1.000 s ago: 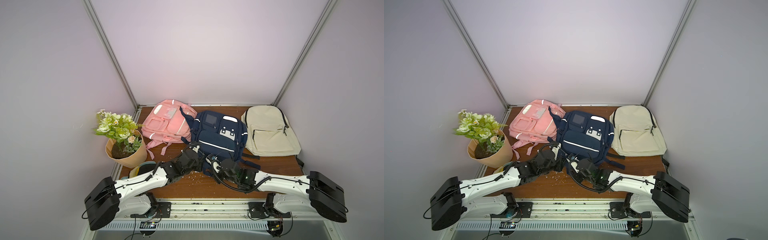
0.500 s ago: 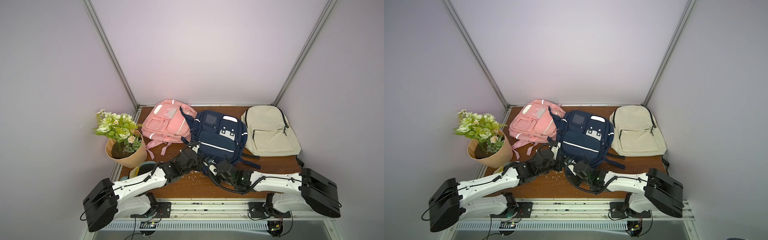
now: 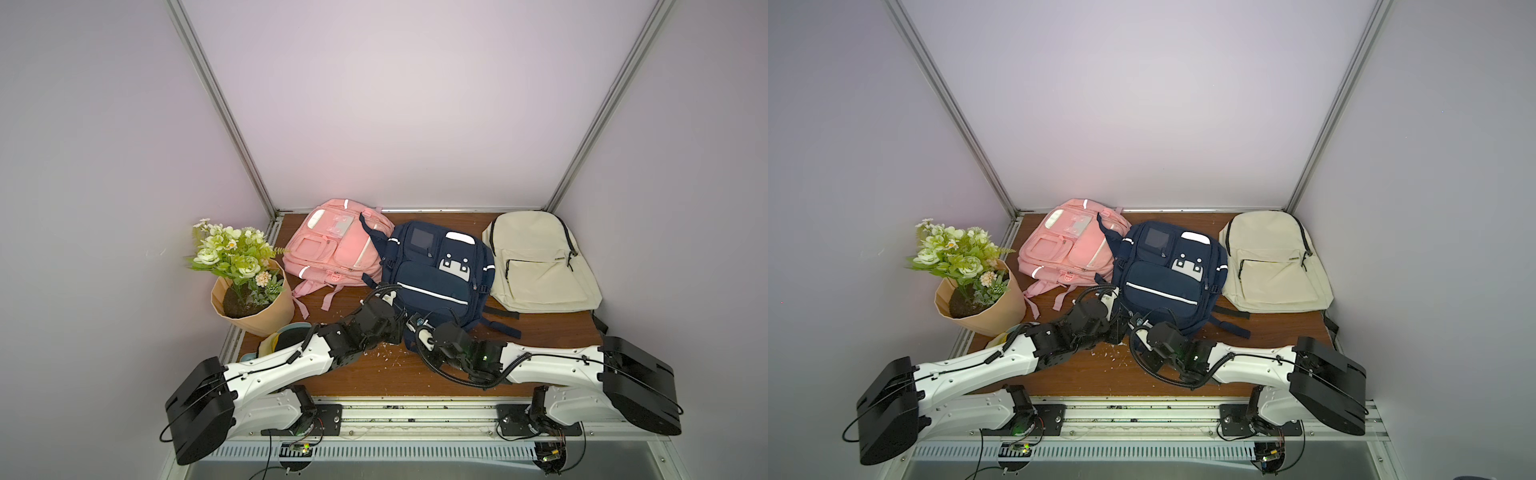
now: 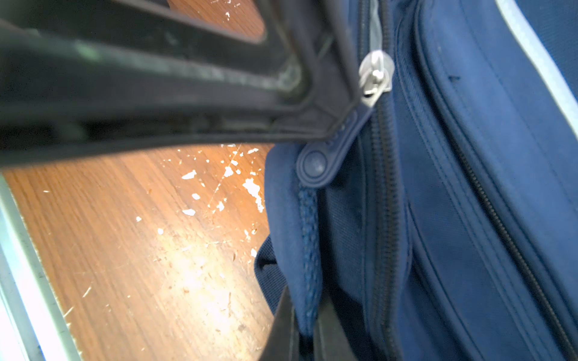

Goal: Zip up the backpack
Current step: Zip the zipper on the backpack.

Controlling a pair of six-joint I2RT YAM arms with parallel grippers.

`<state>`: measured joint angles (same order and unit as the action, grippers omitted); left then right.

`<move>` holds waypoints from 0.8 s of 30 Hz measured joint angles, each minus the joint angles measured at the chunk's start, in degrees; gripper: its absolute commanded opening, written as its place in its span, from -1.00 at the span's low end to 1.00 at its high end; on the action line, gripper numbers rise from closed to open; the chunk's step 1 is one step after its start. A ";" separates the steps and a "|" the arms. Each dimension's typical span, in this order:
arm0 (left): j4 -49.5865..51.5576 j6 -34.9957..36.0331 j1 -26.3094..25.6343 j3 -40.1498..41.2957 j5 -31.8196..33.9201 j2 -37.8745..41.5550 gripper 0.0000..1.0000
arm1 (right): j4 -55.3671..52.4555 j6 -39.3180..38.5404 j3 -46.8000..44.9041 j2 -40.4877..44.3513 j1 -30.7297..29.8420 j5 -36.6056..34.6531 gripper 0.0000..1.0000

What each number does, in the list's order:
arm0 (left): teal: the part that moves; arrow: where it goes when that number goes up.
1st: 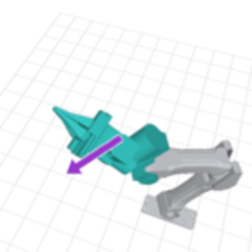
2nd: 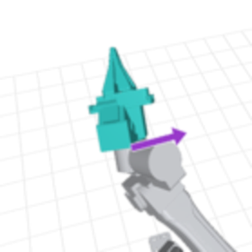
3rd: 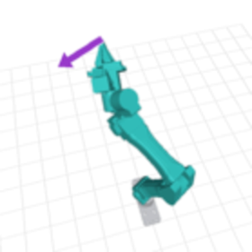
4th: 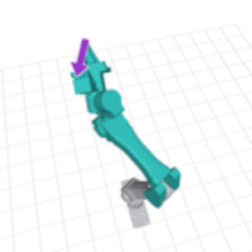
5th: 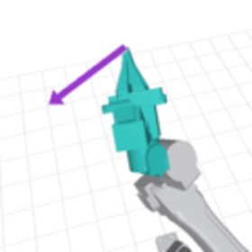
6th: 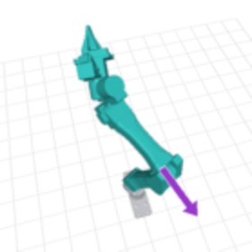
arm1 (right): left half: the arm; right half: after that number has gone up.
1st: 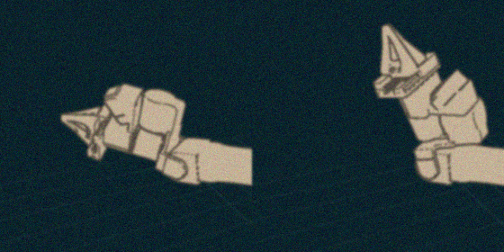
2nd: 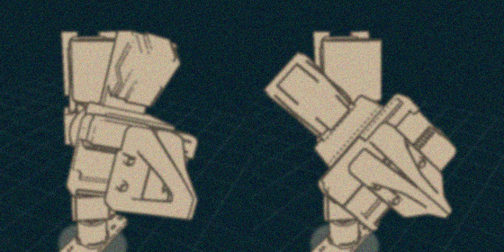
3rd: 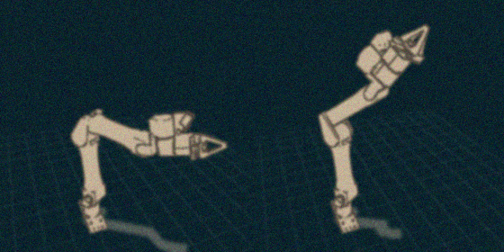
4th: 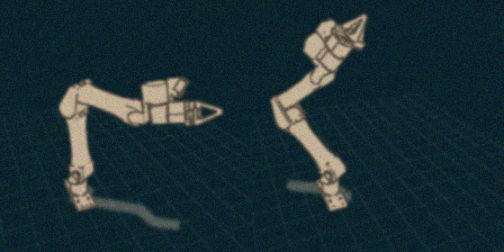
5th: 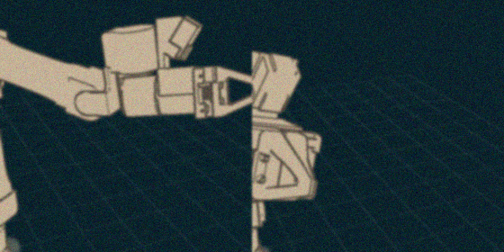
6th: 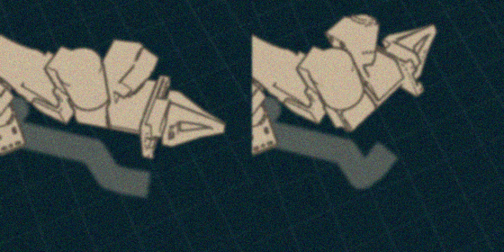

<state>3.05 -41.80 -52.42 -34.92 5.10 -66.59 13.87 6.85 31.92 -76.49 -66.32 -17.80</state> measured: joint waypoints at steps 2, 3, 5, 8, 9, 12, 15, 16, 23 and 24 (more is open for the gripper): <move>-0.09 0.02 -0.28 0.00 -0.02 -1.14 -0.24 | 0.00 0.02 0.02 0.00 0.00 0.02 -1.00; -0.24 0.04 -0.42 0.00 -0.09 -1.60 -0.24 | -0.04 0.00 0.11 0.00 0.00 0.02 -1.00; -0.76 0.15 -0.50 0.00 -0.46 -2.21 -0.24 | -0.15 0.02 0.37 -0.02 0.00 0.02 -1.00; -1.66 0.33 -0.57 -0.02 -0.96 -2.54 -0.23 | -0.20 0.02 0.46 -0.02 0.00 0.02 -1.00; -1.88 0.46 -0.59 -0.02 -1.01 -2.69 -0.23 | -0.20 0.02 0.46 -0.02 0.00 0.02 -1.00; -2.05 0.87 -0.63 -0.02 -1.09 -3.02 -0.16 | -0.17 0.13 0.46 -0.15 0.00 0.02 -1.00; -2.05 1.38 -0.63 -0.02 -1.11 -3.23 -0.06 | -0.02 0.37 0.48 -0.15 0.02 0.04 -1.00; -2.08 1.46 -0.66 -0.09 -1.07 -3.54 -0.05 | 0.02 0.44 0.48 -0.15 0.02 0.04 -1.00; -1.53 1.46 -0.66 -2.16 1.09 -7.19 -0.37 | -0.44 1.03 0.46 -0.15 0.15 0.00 -1.00; -1.40 1.38 -0.66 -2.27 1.29 -7.32 -0.43 | -0.39 0.94 0.48 -0.15 0.13 0.02 -1.00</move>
<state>1.65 -40.42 -53.08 -37.19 6.39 -73.91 13.47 7.79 32.40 -76.64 -66.19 -17.78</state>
